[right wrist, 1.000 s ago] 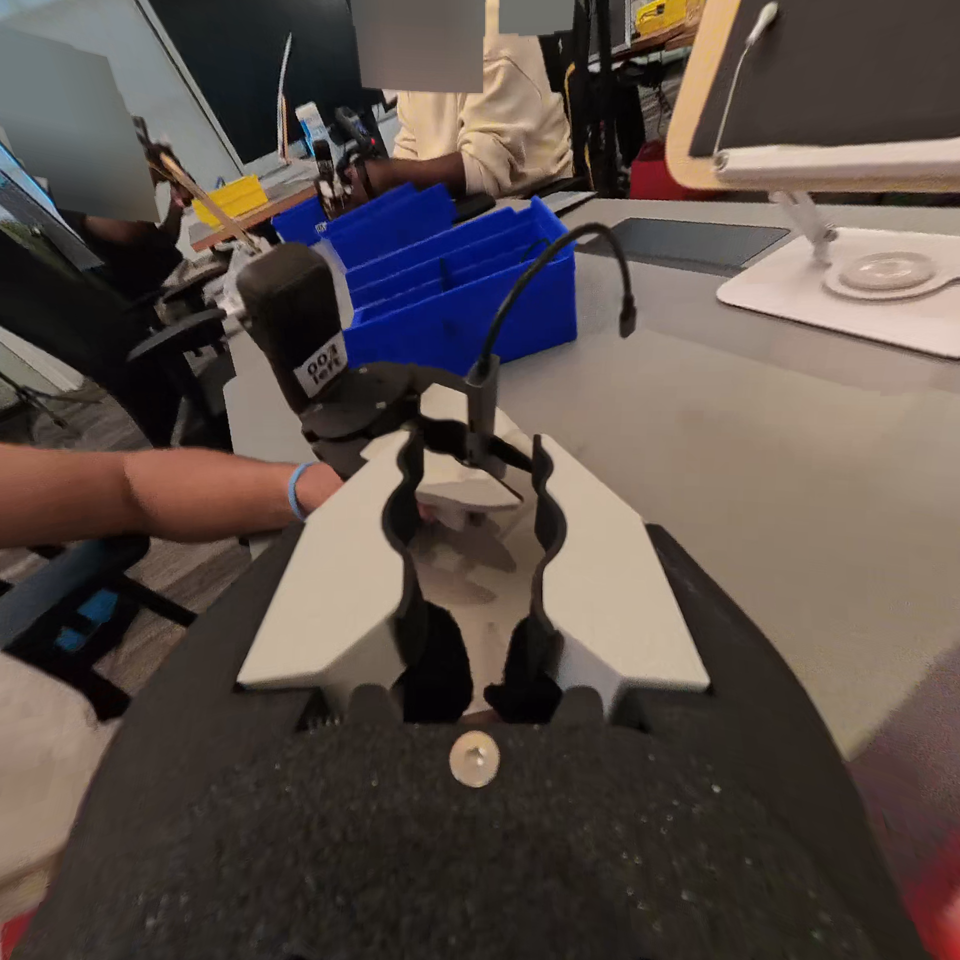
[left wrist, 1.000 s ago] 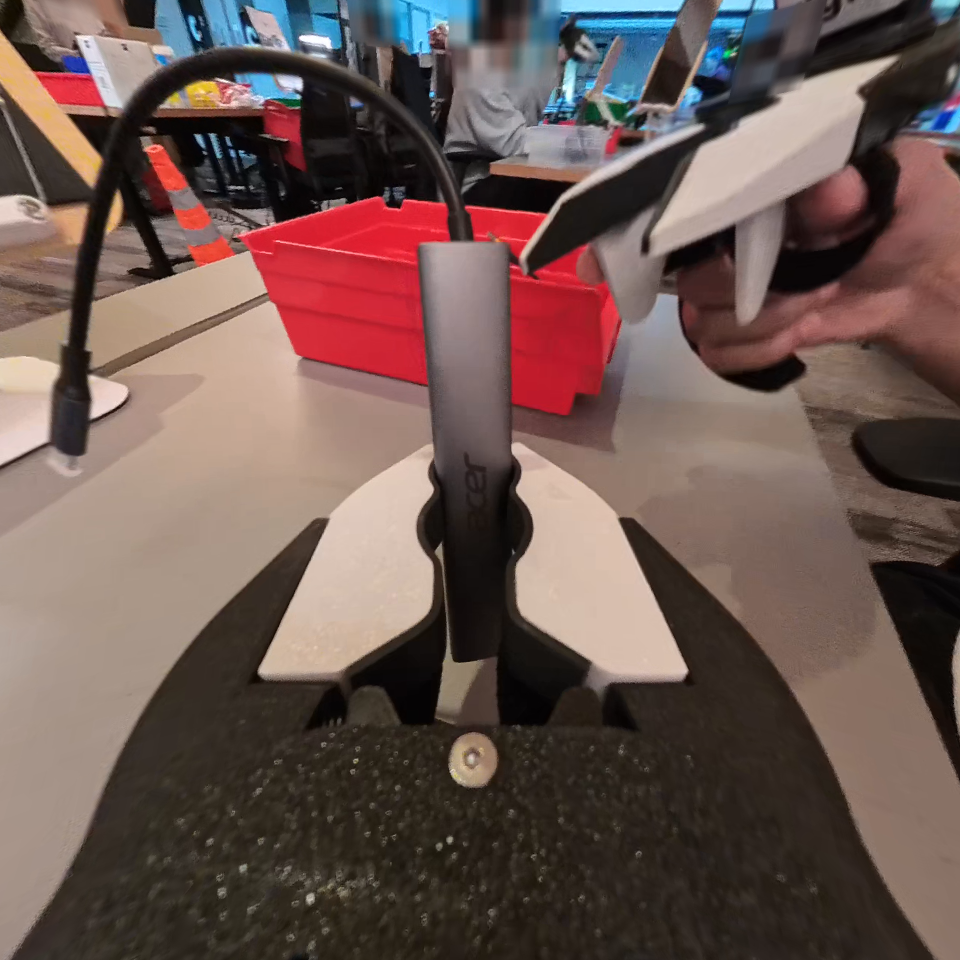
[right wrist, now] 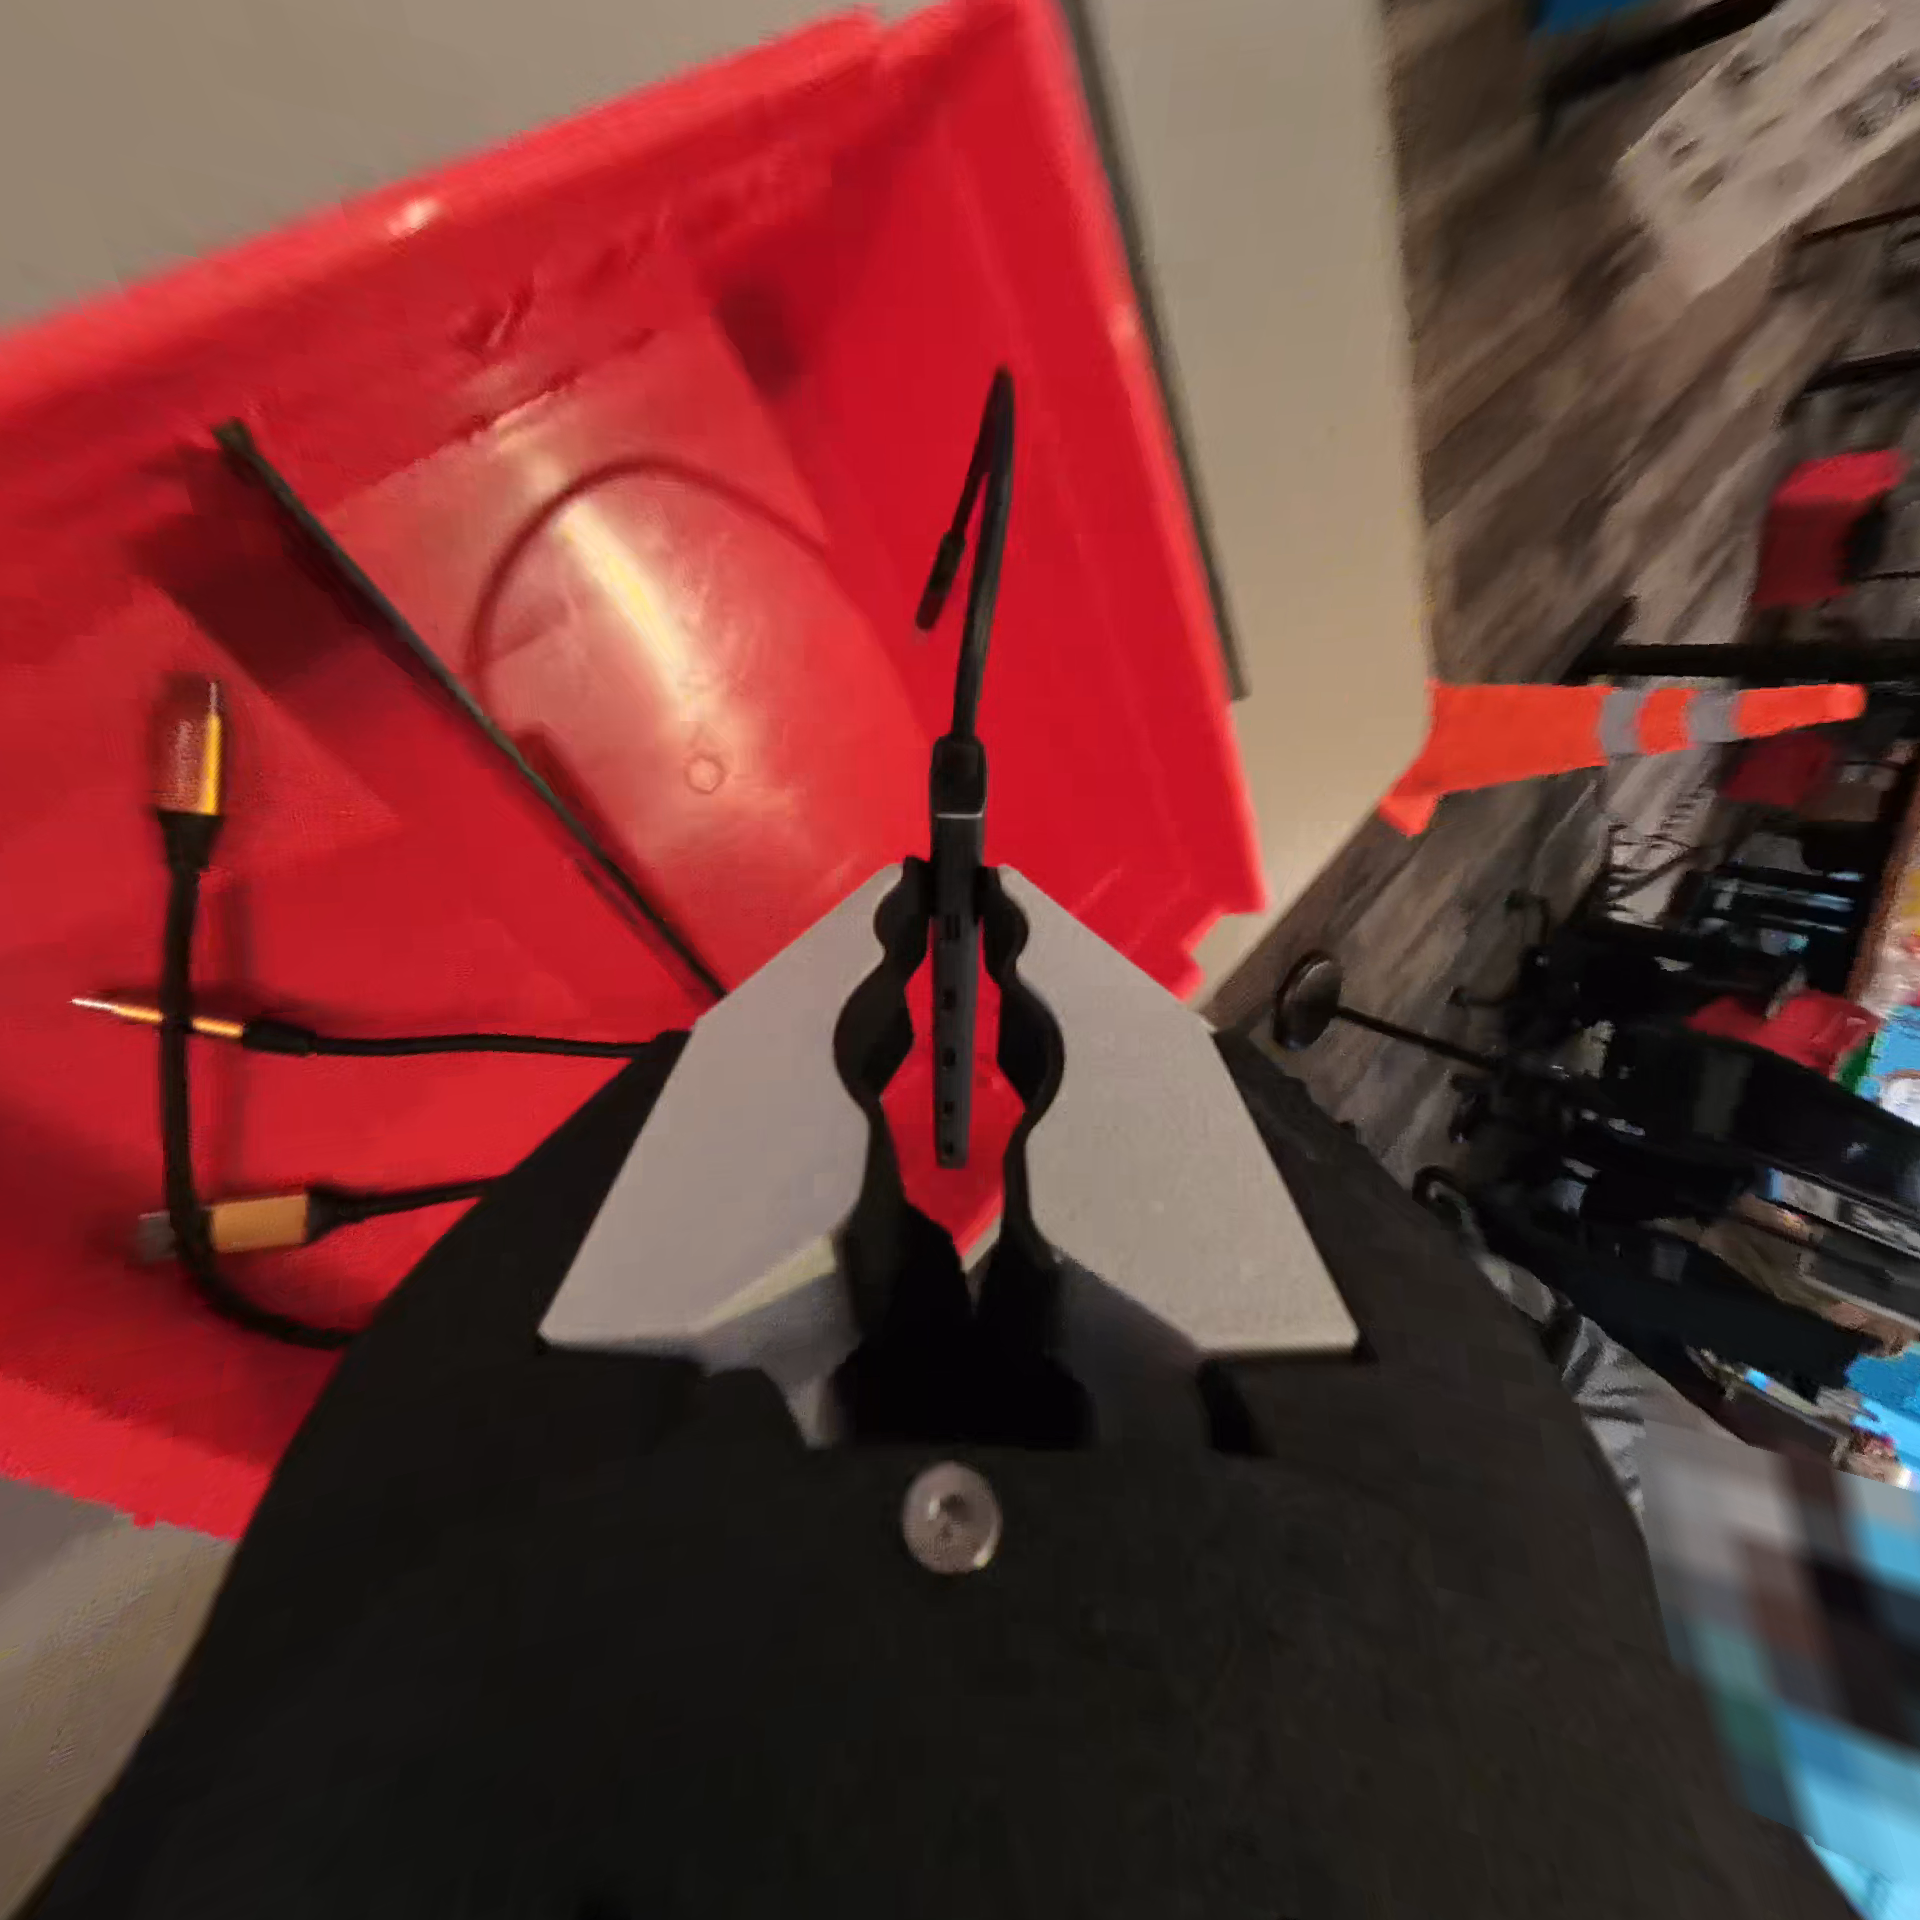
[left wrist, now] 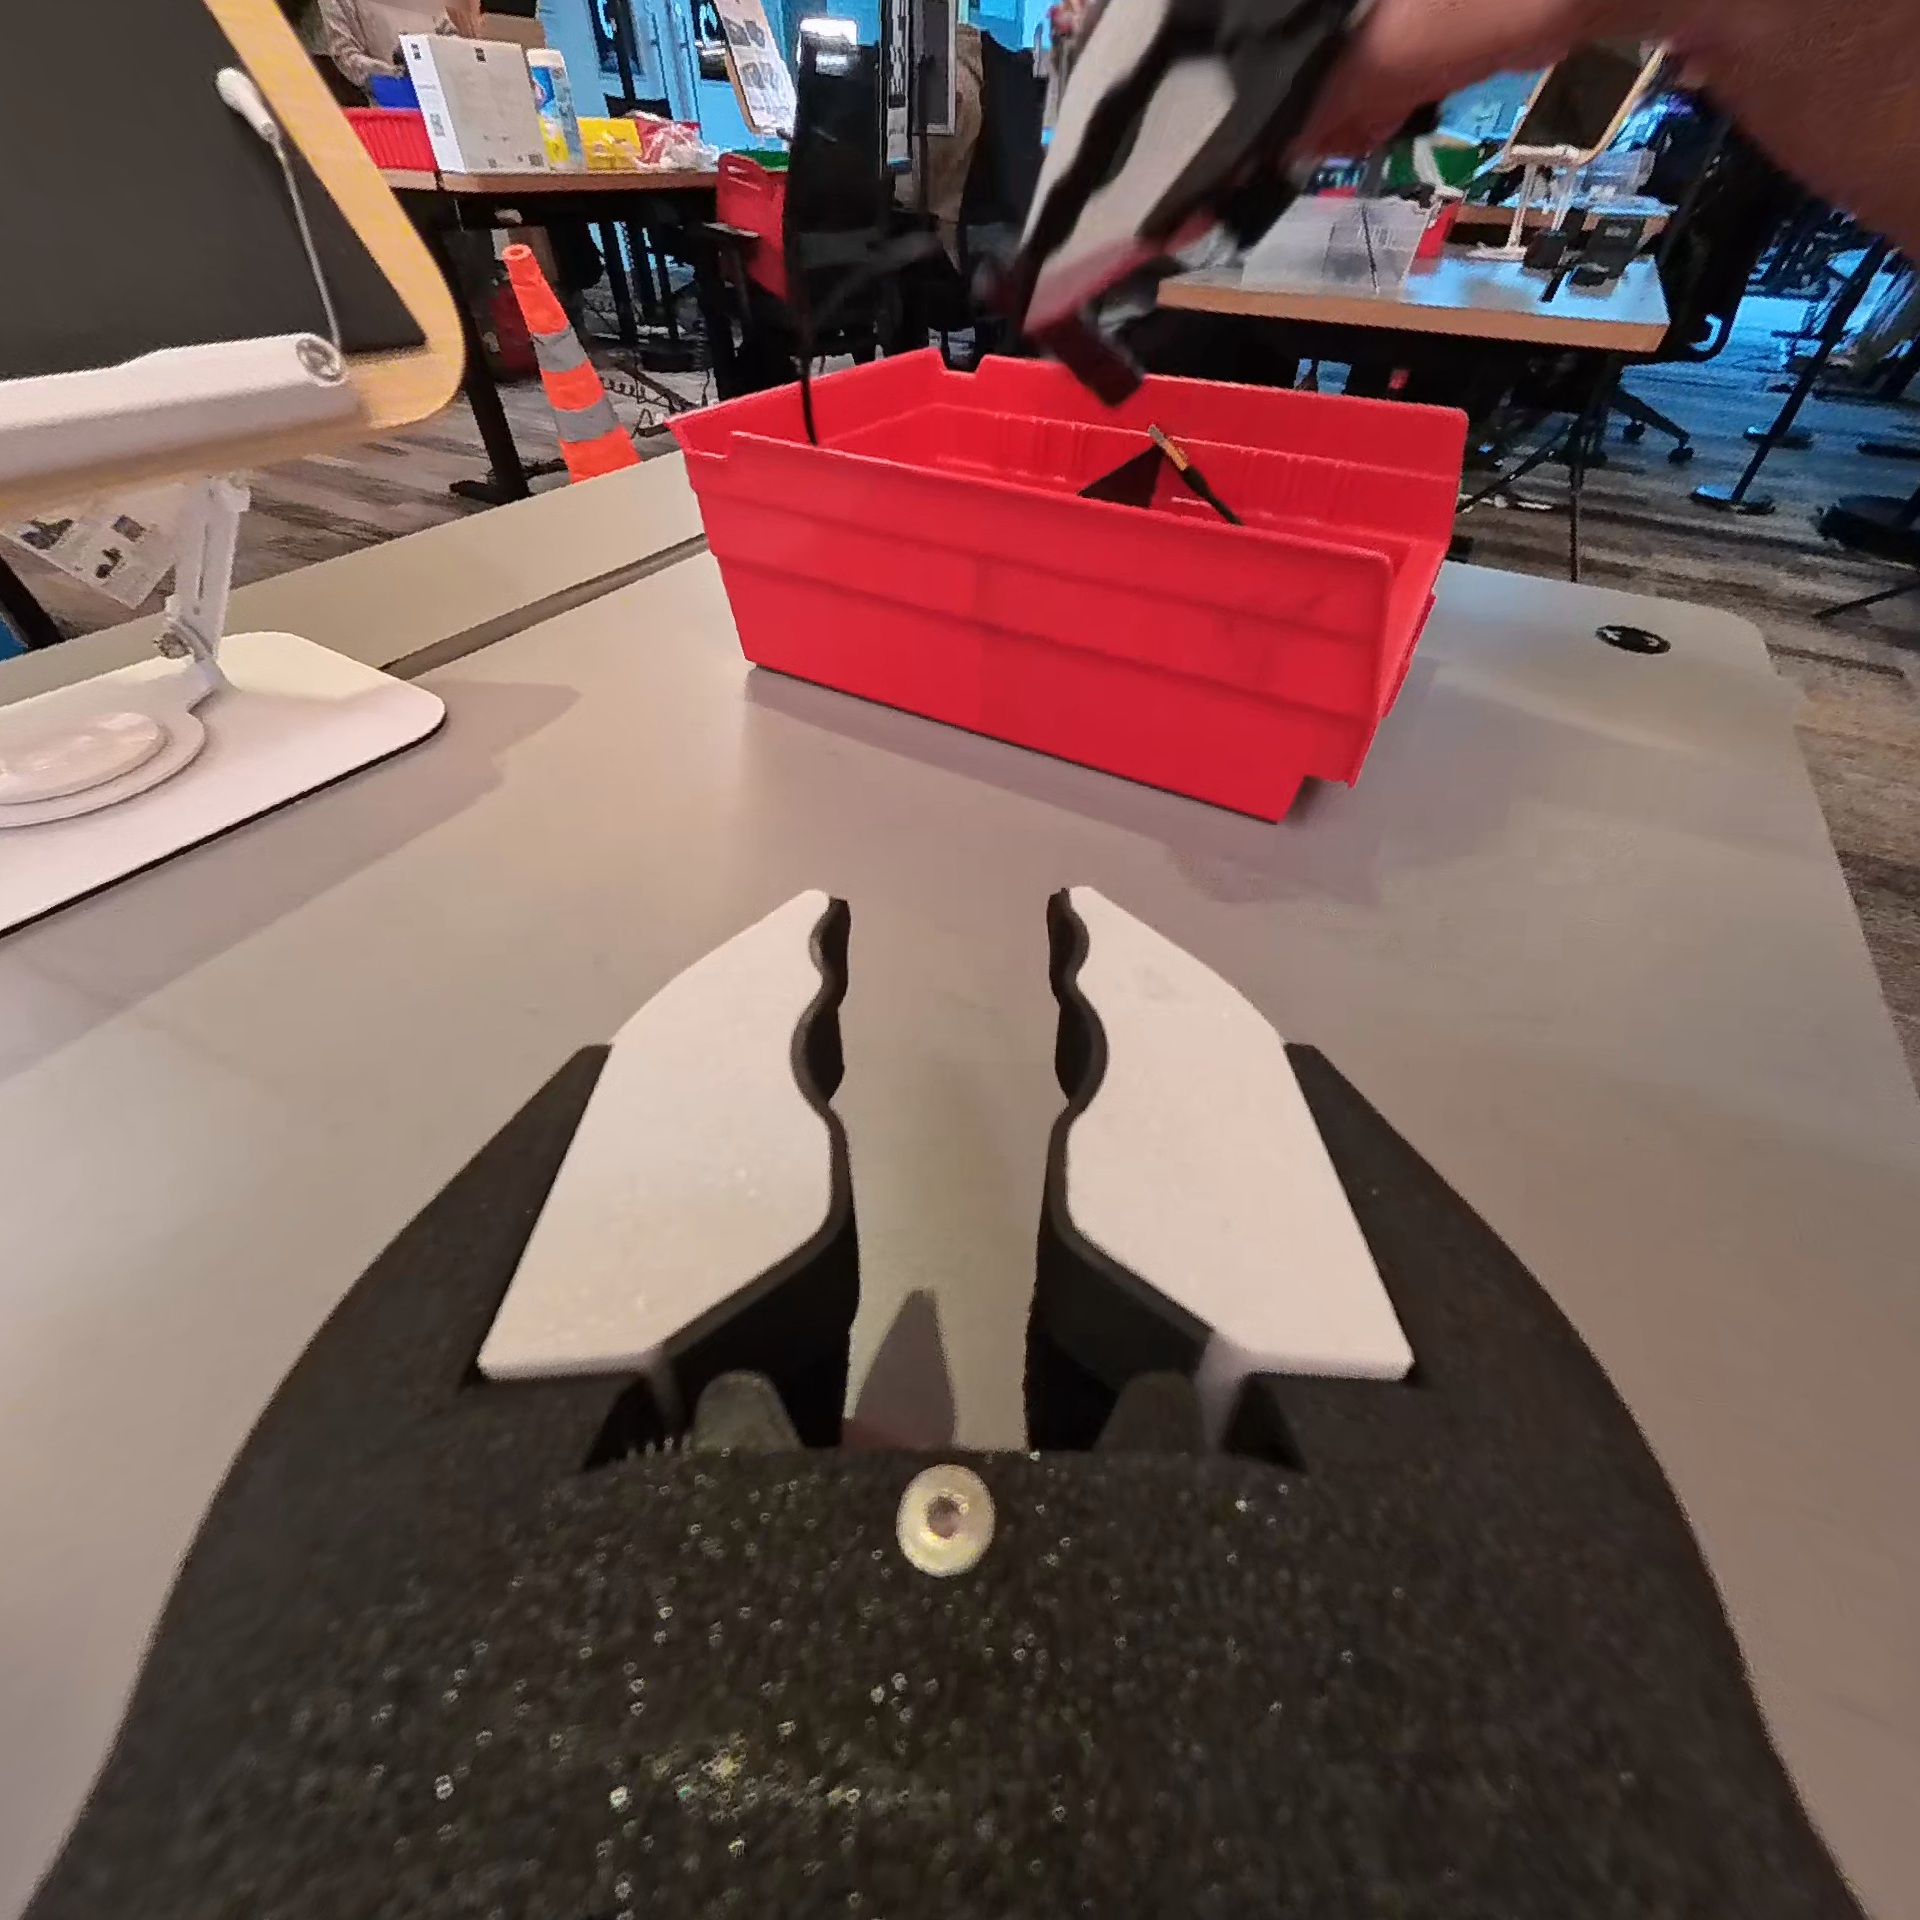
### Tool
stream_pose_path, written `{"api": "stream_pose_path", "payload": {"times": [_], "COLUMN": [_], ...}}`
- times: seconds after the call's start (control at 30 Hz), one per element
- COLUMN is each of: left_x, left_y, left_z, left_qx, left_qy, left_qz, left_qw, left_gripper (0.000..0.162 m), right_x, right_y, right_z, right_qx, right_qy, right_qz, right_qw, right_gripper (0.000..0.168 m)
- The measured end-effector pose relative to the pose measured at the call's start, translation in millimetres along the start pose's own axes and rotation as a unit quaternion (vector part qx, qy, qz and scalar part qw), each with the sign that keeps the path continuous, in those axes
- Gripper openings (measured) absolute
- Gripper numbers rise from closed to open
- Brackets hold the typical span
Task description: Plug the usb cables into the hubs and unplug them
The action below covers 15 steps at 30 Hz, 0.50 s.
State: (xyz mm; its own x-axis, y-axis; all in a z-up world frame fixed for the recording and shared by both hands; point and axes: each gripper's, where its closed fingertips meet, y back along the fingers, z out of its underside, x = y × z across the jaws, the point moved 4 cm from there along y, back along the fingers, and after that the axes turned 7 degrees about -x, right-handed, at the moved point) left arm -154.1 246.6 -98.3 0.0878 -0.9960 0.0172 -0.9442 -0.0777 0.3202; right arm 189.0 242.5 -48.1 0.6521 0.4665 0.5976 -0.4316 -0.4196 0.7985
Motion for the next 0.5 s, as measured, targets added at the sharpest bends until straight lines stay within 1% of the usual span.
{"api": "stream_pose_path", "payload": {"times": [0.07,0.13,0.2,0.27,0.33,0.4,0.43,0.5], "left_x": [3.6,10.6,14.7,10.3,-8.0,-33.3,-46.2,-68.5], "left_y": [4.4,16.8,42.3,79.2,127.2,178.3,202.2,242.0], "left_z": [-2.8,-9.5,-19.8,-27.6,-30.7,-19.5,-8.3,18.7], "left_qx": [0.003,-0.015,-0.035,-0.061,-0.067,-0.070,-0.076,-0.085], "left_qy": [-0.006,-0.013,-0.028,-0.031,-0.007,0.044,0.071,0.100], "left_qz": [0.002,0.012,0.003,-0.025,-0.087,-0.157,-0.194,-0.277], "left_qw": [1.000,1.000,0.999,0.997,0.994,0.984,0.975,0.952], "left_gripper": [0.037,0.037,0.038,0.041,0.041,0.043,0.045,0.047], "right_x": [-10.8,-17.3,-24.3,-30.9,-31.0,-30.6,-26.6,-15.9], "right_y": [-27.7,-46.5,-57.5,-62.6,-61.3,-51.9,-44.9,-21.7], "right_z": [-10.1,-23.9,-35.3,-37.4,-38.2,-37.0,-32.9,-20.6], "right_qx": [-0.017,-0.014,-0.005,-0.011,0.011,0.059,0.080,0.123], "right_qy": [0.025,0.029,0.016,-0.008,-0.055,-0.108,-0.139,-0.203], "right_qz": [-0.040,-0.074,-0.123,-0.178,-0.211,-0.236,-0.227,-0.182], "right_qw": [0.999,0.997,0.992,0.984,0.976,0.964,0.961,0.954], "right_gripper": [0.008,0.008,0.010,0.018,0.025,0.031,0.034,0.036]}}
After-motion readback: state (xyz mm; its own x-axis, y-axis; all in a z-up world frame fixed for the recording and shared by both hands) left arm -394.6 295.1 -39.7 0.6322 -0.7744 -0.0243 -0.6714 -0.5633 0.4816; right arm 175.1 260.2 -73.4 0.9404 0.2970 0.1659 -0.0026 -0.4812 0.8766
